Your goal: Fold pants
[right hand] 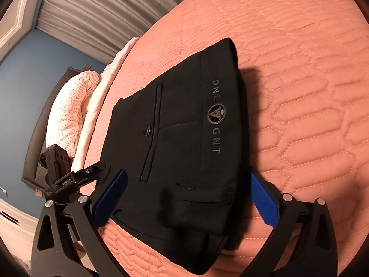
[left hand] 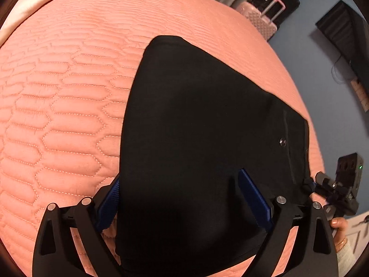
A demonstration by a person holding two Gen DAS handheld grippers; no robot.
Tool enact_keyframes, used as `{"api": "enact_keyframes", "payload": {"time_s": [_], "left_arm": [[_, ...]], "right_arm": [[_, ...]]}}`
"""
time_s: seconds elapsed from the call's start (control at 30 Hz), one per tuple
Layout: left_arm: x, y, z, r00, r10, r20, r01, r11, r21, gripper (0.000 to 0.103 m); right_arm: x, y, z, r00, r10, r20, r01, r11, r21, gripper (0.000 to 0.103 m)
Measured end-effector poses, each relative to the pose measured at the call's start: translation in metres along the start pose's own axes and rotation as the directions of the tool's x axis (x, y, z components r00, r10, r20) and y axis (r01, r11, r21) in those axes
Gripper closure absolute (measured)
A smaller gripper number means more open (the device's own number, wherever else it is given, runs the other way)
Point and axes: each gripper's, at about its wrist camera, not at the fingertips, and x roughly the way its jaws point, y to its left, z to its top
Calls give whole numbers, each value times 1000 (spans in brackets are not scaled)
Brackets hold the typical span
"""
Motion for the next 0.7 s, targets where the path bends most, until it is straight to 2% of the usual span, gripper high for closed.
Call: {"api": "enact_keyframes", "payload": {"time_s": [0.07, 0.1, 0.17, 0.37, 0.43, 0.47, 0.5, 0.53, 0.57, 0.6, 0.63, 0.67, 0.7], "left_arm": [[6, -9, 0, 998, 60, -22, -59, 997, 44, 12], [10, -18, 0, 993, 113, -29, -111, 991, 82, 12], [11, -27, 0, 985, 173, -22, -170, 981, 97, 11], [11, -27, 2, 976, 217, -14, -217, 976, 30, 10], [5, -29, -2, 964, 265, 3, -265, 964, 26, 12], [-1, -33, -4, 951, 307, 22, -308, 951, 32, 12], [-11, -37, -7, 928, 368, 61, -371, 928, 42, 12], [-19, -42, -10, 913, 398, 90, -403, 914, 51, 12], [-30, -48, -12, 891, 433, 138, -444, 894, 64, 12], [-41, -58, -12, 873, 449, 191, -470, 879, 84, 12], [-46, -68, -8, 871, 439, 220, -468, 877, 104, 12], [-48, -78, -2, 876, 418, 240, -455, 881, 129, 12], [-45, -92, 10, 887, 387, 251, -433, 887, 161, 11]], "right_arm": [[2, 3, -1, 1000, -17, -5, 17, 1000, -16, 5], [2, 6, -1, 1000, -27, -7, 27, 999, -23, 5], [4, 10, -1, 999, -47, -11, 47, 998, -35, 5], [8, 28, -4, 989, -149, -20, 147, 985, -95, 6], [-5, 36, -7, 965, -258, 43, 261, 954, -144, 6], [-18, 43, -10, 940, -321, 112, 337, 925, -177, 6], [-29, 53, -13, 922, -350, 166, 380, 901, -208, 6], [-40, 67, -16, 911, -348, 221, 399, 879, -260, 6], [-44, 78, -17, 914, -328, 239, 390, 871, -299, 6], [-45, 91, -16, 928, -291, 233, 358, 869, -341, 6], [-39, 107, -11, 944, -254, 209, 318, 866, -386, 9], [-29, 119, -6, 958, -223, 182, 280, 863, -420, 18], [-14, 130, 5, 972, -181, 149, 229, 868, -441, 21]]}}
